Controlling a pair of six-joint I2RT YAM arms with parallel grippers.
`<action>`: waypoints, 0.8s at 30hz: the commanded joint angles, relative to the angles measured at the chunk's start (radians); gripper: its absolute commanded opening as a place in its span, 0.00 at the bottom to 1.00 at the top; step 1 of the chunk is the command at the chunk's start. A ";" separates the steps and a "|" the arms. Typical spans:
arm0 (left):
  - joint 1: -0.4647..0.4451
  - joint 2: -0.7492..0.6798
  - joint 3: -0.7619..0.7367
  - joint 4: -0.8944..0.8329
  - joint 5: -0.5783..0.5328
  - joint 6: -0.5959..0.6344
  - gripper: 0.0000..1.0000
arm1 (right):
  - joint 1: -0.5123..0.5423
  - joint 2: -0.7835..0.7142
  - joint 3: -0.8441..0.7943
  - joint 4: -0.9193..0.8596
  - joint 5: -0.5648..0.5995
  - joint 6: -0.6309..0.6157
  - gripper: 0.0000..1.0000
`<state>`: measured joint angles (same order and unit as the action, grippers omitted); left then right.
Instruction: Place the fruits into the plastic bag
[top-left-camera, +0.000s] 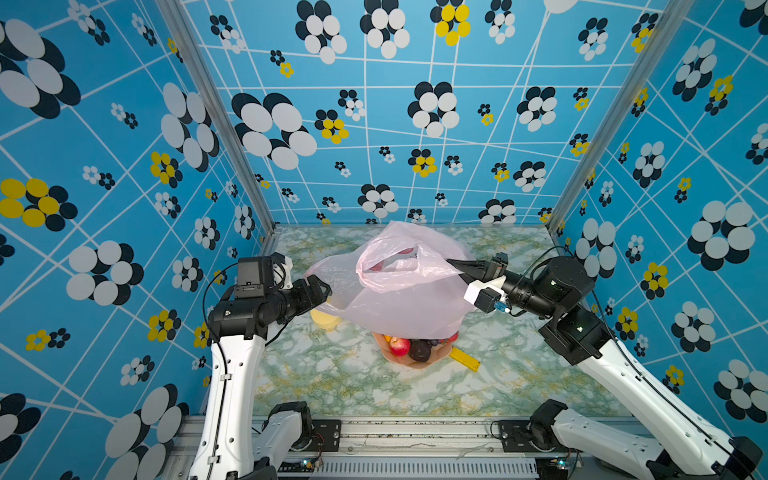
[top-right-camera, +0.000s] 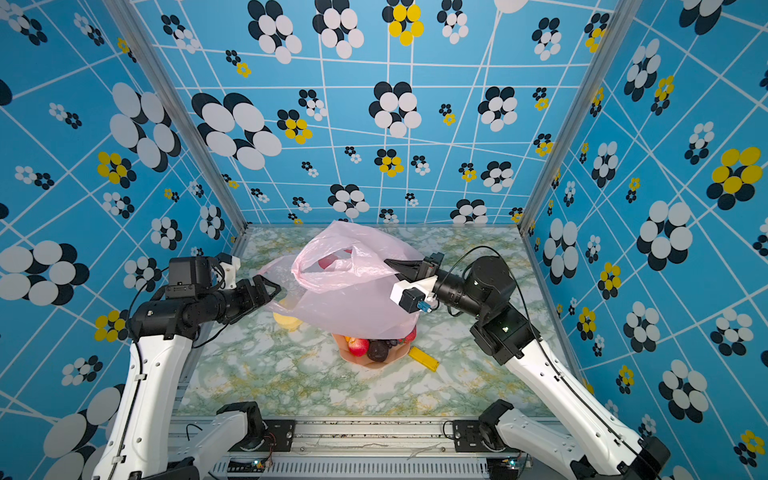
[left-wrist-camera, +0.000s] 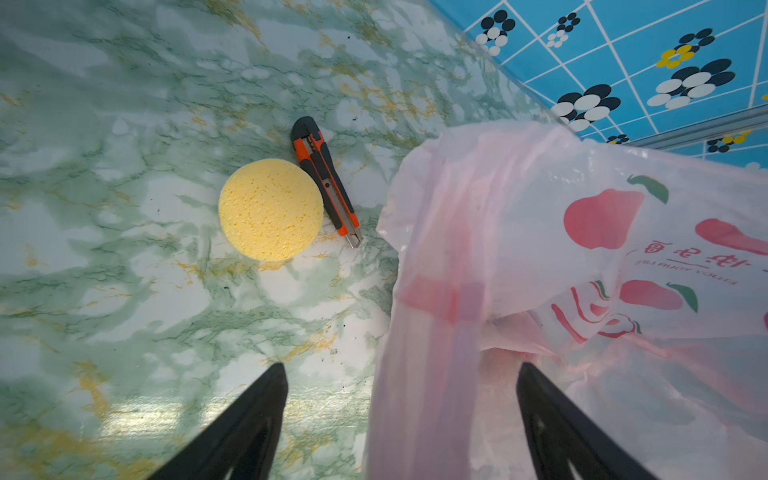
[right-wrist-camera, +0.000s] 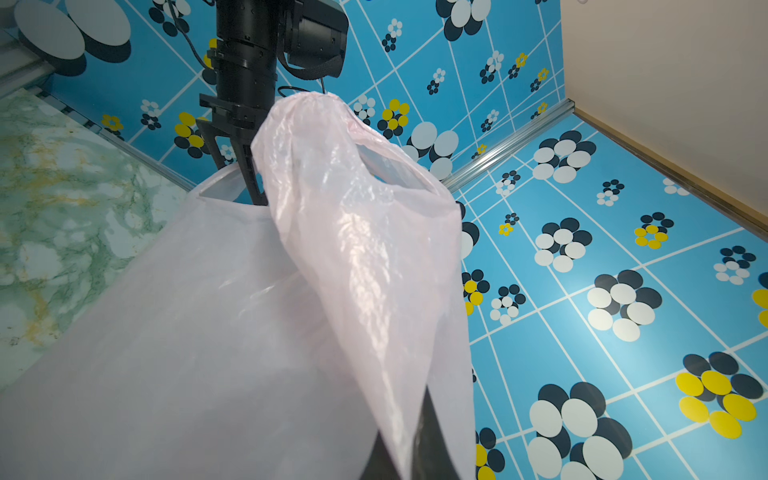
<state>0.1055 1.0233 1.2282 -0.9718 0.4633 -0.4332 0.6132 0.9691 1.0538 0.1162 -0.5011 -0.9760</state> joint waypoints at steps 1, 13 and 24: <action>0.008 0.059 0.042 0.066 0.081 -0.021 0.81 | -0.003 -0.017 -0.021 0.036 -0.005 0.032 0.00; -0.026 0.075 0.076 0.200 0.213 -0.146 0.00 | -0.003 -0.077 -0.013 0.056 0.311 0.589 0.88; -0.348 0.138 0.307 0.314 0.086 -0.222 0.00 | -0.003 0.022 0.642 -0.909 0.244 1.468 0.74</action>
<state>-0.2024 1.1278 1.5002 -0.7330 0.5751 -0.6086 0.6075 0.9382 1.6253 -0.5152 -0.1200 0.2081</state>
